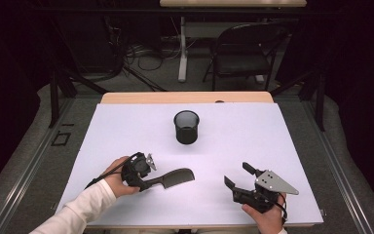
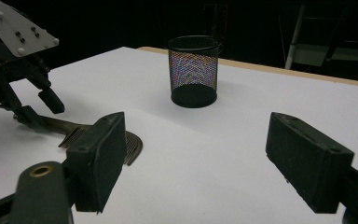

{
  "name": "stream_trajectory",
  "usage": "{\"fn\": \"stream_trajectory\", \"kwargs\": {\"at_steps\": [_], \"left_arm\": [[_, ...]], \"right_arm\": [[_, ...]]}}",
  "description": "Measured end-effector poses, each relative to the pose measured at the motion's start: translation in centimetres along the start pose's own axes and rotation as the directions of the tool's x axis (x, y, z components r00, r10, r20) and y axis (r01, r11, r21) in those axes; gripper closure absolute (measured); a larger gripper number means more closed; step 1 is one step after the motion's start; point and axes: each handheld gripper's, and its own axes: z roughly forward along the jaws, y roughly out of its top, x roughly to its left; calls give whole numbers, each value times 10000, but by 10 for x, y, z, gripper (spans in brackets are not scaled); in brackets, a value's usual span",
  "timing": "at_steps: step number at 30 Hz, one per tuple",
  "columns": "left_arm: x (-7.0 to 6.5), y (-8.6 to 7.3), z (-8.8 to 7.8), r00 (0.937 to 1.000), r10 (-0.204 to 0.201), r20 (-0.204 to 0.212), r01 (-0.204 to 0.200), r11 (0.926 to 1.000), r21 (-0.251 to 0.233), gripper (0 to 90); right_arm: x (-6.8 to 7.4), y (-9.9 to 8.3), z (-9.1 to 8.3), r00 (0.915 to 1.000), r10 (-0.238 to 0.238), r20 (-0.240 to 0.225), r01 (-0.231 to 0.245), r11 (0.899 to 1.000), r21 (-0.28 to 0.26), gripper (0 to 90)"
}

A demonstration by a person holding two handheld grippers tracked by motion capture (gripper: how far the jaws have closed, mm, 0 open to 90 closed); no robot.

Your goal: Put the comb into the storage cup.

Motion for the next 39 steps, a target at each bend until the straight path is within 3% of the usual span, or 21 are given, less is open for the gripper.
{"fn": "stream_trajectory", "kwargs": {"at_steps": [16, 31, 39], "left_arm": [[-3, 4, 6, 9995, 299, -69, -296, 9989, 370, 631], [-3, 4, 9, 9999, 60, 98, -63, 9993, 362, 672], [-3, 5, 9, 9999, 135, 94, -139, 9989, 457, 695]], "right_arm": [[0, 0, 0, 10000, -7, -2, 7, 10000, 51, 203], [0, 0, 0, 10000, -13, -20, 13, 10000, 10, 203], [0, 0, 0, 10000, -46, -25, 46, 9999, 93, 203]]}}
